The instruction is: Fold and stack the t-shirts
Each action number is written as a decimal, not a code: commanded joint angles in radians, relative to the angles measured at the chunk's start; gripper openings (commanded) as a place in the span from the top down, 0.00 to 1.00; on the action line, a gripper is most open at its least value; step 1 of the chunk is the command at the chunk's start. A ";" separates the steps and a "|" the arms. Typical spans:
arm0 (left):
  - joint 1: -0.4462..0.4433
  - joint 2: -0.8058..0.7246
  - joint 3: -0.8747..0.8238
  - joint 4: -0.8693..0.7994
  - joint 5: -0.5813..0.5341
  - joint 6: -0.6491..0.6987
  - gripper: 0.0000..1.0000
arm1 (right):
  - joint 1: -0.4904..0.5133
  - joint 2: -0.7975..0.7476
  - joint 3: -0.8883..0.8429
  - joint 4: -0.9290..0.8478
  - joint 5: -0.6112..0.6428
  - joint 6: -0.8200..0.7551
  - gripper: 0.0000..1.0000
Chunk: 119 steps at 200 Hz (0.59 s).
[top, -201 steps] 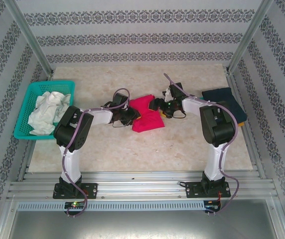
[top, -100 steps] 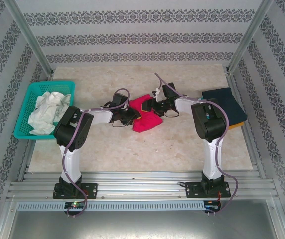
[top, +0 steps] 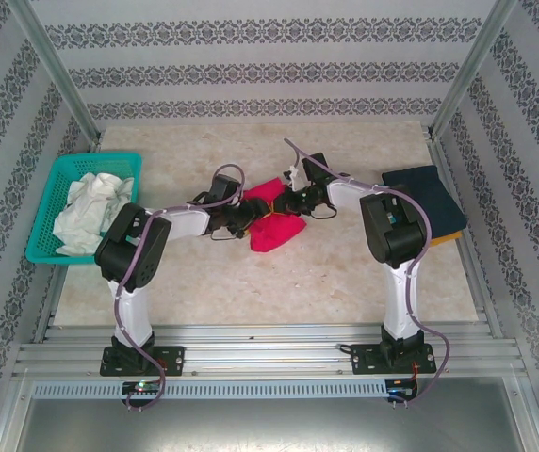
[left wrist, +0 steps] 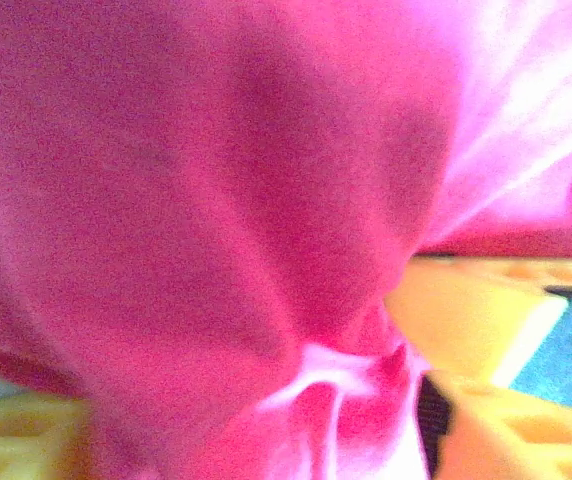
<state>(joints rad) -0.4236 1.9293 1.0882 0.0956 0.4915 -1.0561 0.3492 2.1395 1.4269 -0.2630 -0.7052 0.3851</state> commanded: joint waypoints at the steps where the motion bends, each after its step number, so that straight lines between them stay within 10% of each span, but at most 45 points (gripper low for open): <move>1: 0.005 -0.087 -0.071 -0.054 -0.113 0.082 0.15 | -0.020 -0.083 0.017 -0.121 0.085 -0.112 1.00; 31: 0.004 -0.227 -0.171 -0.032 -0.204 0.198 0.00 | -0.070 -0.141 0.017 -0.222 0.141 -0.225 1.00; 119: -0.047 -0.369 -0.166 0.004 -0.227 0.625 0.00 | -0.276 -0.301 0.034 -0.531 0.338 -0.692 1.00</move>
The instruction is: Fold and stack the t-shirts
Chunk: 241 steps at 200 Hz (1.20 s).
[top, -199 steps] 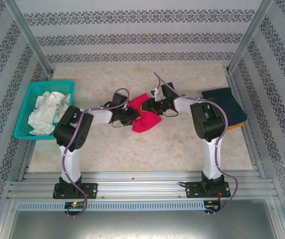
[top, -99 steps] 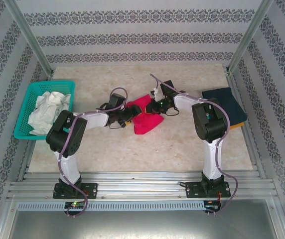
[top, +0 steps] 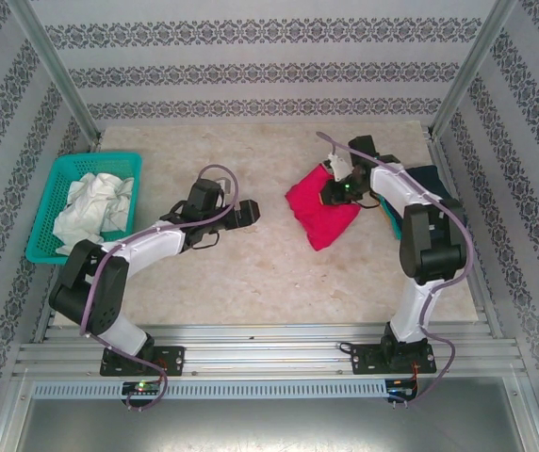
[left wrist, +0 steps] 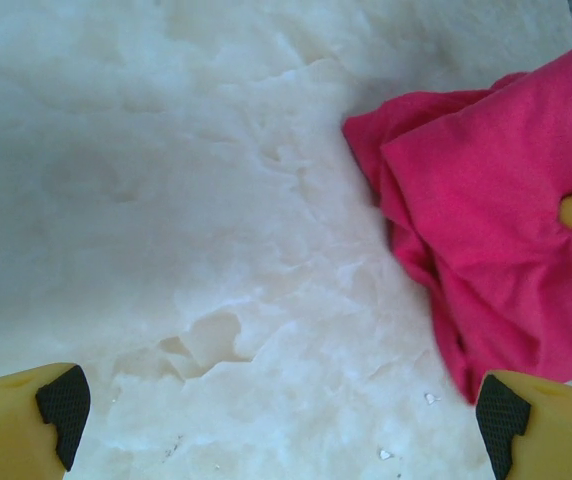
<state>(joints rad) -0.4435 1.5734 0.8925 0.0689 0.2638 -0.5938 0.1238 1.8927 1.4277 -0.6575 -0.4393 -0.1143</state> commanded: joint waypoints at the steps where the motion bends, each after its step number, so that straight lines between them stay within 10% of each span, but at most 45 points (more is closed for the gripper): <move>1: -0.029 -0.013 0.029 0.033 0.002 0.163 0.00 | -0.055 -0.055 0.034 -0.140 0.073 -0.196 1.00; 61: -0.065 -0.001 0.018 0.143 0.116 0.259 0.00 | -0.244 -0.147 0.037 -0.291 0.171 -0.413 1.00; 107: -0.095 0.019 0.066 0.104 0.175 0.346 0.00 | -0.388 -0.215 0.065 -0.314 0.024 -0.449 1.00; 241: -0.096 0.048 0.088 0.109 0.186 0.342 0.00 | -0.487 -0.179 0.282 -0.376 -0.055 -0.476 1.00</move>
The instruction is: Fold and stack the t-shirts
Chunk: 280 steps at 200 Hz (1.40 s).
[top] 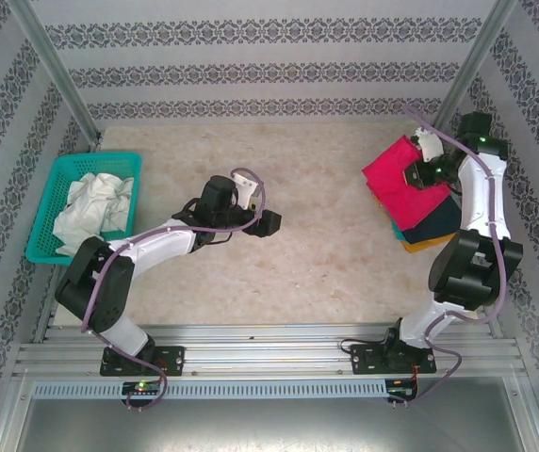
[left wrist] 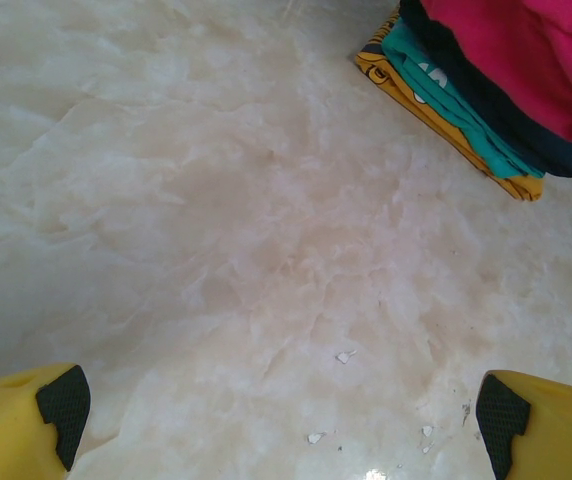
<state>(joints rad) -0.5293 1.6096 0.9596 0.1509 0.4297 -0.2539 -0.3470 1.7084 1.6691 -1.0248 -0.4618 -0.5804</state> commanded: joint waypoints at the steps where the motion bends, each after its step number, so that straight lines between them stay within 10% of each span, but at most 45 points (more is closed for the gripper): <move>1: -0.010 0.013 0.021 0.027 0.020 0.001 0.00 | -0.017 0.006 0.042 -0.010 -0.031 -0.010 1.00; 280: -0.009 0.023 -0.003 0.073 0.034 -0.032 0.00 | -0.101 0.113 0.003 0.104 0.064 0.011 1.00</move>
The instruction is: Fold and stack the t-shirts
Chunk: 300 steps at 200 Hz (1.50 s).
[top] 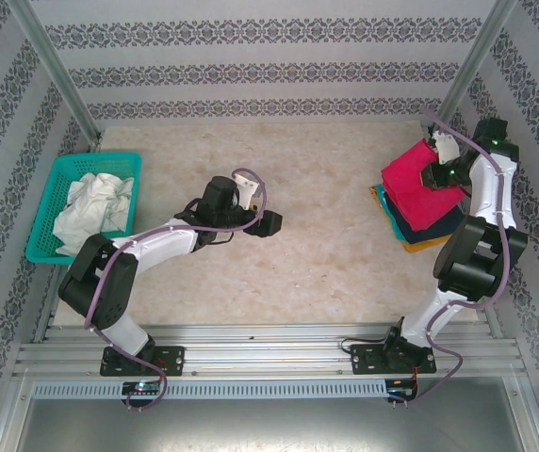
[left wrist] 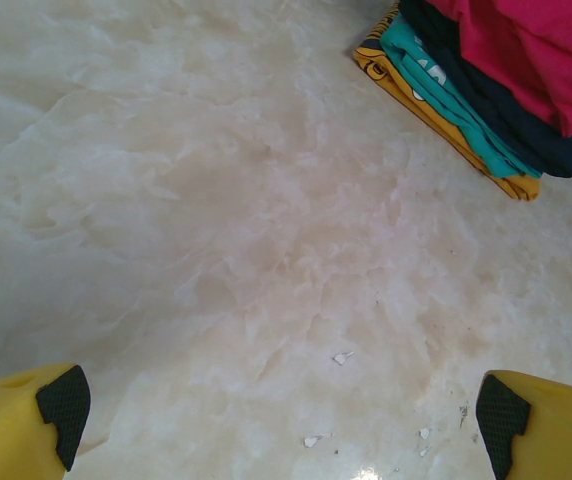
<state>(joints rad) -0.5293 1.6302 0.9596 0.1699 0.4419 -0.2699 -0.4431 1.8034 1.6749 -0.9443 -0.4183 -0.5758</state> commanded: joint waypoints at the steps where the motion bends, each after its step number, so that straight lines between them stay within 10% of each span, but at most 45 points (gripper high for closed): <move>1: -0.010 0.002 -0.002 0.054 0.021 -0.017 0.00 | -0.004 0.018 -0.004 0.025 0.022 0.006 1.00; 90: -0.009 0.016 -0.006 0.073 0.019 -0.038 0.00 | -0.005 0.057 -0.041 0.057 0.105 0.032 0.84; 126: -0.010 0.015 -0.016 0.082 0.017 -0.045 0.00 | -0.007 0.070 -0.026 0.066 0.150 0.069 0.33; 170: -0.009 0.007 -0.033 0.095 0.014 -0.055 0.00 | -0.017 0.016 -0.035 0.108 0.250 0.095 0.06; 242: -0.009 0.029 -0.027 0.117 0.020 -0.063 0.00 | 0.005 -0.139 -0.134 0.180 0.224 0.150 0.06; 300: -0.009 0.049 -0.019 0.148 0.020 -0.083 0.00 | 0.092 -0.051 -0.164 0.205 0.263 0.568 0.23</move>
<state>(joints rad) -0.5293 1.6768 0.9352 0.2558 0.4450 -0.3302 -0.3660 1.7096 1.5555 -0.7616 -0.1654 -0.2222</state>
